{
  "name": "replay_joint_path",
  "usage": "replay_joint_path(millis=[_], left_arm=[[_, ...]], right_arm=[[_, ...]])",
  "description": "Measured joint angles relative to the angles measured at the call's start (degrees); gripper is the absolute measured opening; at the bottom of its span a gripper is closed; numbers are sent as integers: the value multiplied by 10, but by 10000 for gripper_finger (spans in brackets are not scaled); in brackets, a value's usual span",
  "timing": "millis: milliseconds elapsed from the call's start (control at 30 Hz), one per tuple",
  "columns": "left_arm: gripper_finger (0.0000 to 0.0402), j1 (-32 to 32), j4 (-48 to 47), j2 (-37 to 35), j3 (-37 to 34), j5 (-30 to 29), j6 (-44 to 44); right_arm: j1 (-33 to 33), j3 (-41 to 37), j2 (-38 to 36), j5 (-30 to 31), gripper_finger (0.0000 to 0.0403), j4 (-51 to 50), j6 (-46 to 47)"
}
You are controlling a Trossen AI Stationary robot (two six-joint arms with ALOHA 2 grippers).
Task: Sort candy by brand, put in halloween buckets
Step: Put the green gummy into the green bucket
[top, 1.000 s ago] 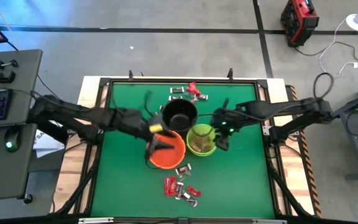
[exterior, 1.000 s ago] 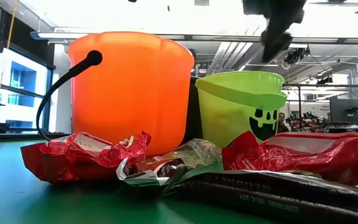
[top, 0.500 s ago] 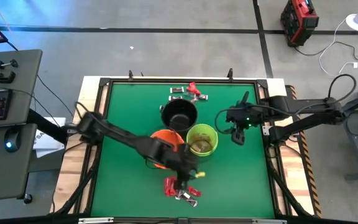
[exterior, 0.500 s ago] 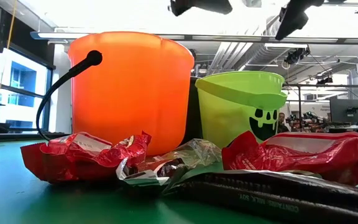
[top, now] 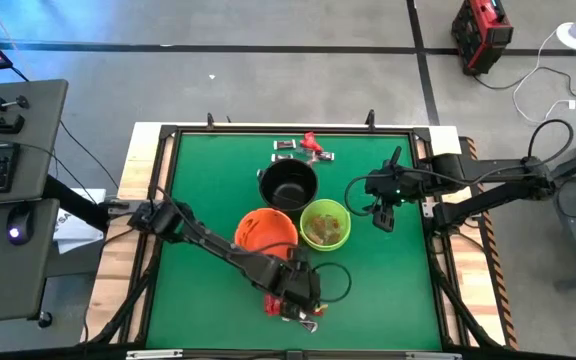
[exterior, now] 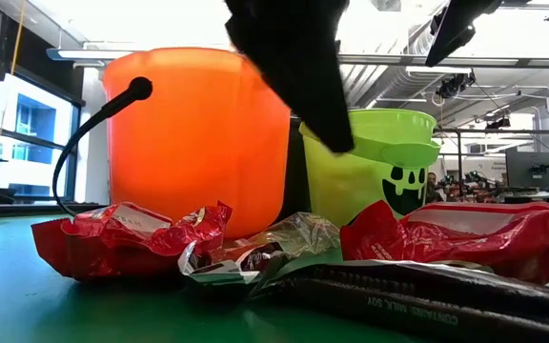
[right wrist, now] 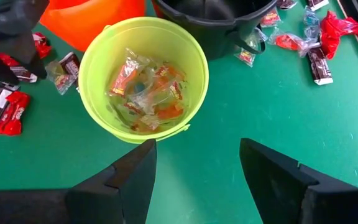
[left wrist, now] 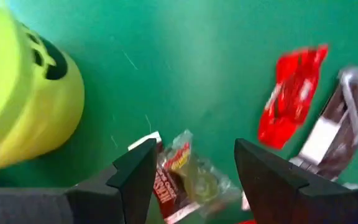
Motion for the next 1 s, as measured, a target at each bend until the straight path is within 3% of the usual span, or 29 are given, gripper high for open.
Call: replay_joint_path(millis=[433,800,900,1000], left_arm=[[204,-1,-5,9,-4,-3,120],[204,-17,-10,9,19,57,437],[204,-17,-10,9,19,22,461],[204,-13,-15,9,19,-28,426]], right_arm=[[0,0,0,3,224,9,28],[0,0,0,3,224,9,24],[0,0,0,3,224,9,24],[0,0,0,3,224,9,24]])
